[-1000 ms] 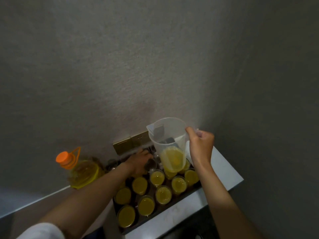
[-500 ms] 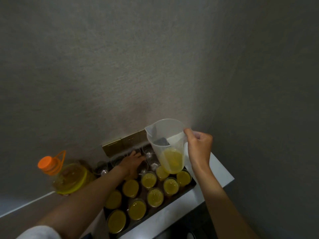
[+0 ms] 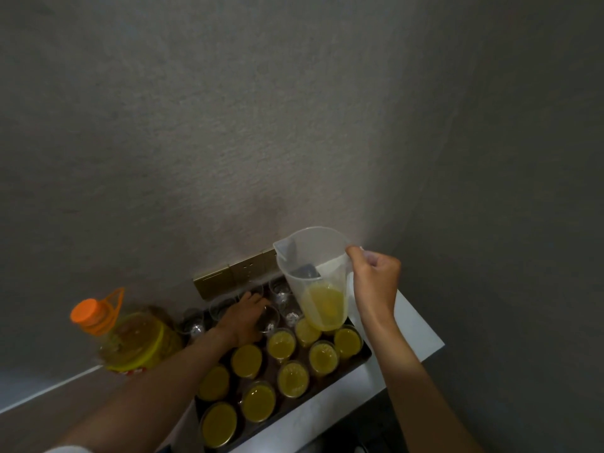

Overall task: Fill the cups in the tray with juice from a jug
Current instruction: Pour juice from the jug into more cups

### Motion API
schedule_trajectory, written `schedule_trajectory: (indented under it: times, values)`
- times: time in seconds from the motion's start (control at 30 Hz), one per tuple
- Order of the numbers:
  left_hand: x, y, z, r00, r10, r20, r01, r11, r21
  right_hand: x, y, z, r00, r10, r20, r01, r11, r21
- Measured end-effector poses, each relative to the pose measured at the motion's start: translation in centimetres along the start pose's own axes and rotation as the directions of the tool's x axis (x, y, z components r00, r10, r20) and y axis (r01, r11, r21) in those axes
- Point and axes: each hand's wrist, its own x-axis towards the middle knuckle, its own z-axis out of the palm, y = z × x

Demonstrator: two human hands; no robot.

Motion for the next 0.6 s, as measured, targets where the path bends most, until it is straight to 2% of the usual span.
schedule_trajectory:
  times: [0.33, 0.6]
  values:
    - [-0.4, 0.4, 0.0, 0.993, -0.114, -0.04, 0.105, 0.98, -0.168, -0.5, 0.0, -0.1, 1.0, 0.005, 0.014, -0.005, 1.0, 0.009]
    - [-1.1, 0.5, -0.4, 0.985, -0.132, -0.112, 0.096, 0.955, -0.282, -0.7, -0.1, -0.4, 1.0, 0.015, 0.024, -0.015, 1.0, 0.007]
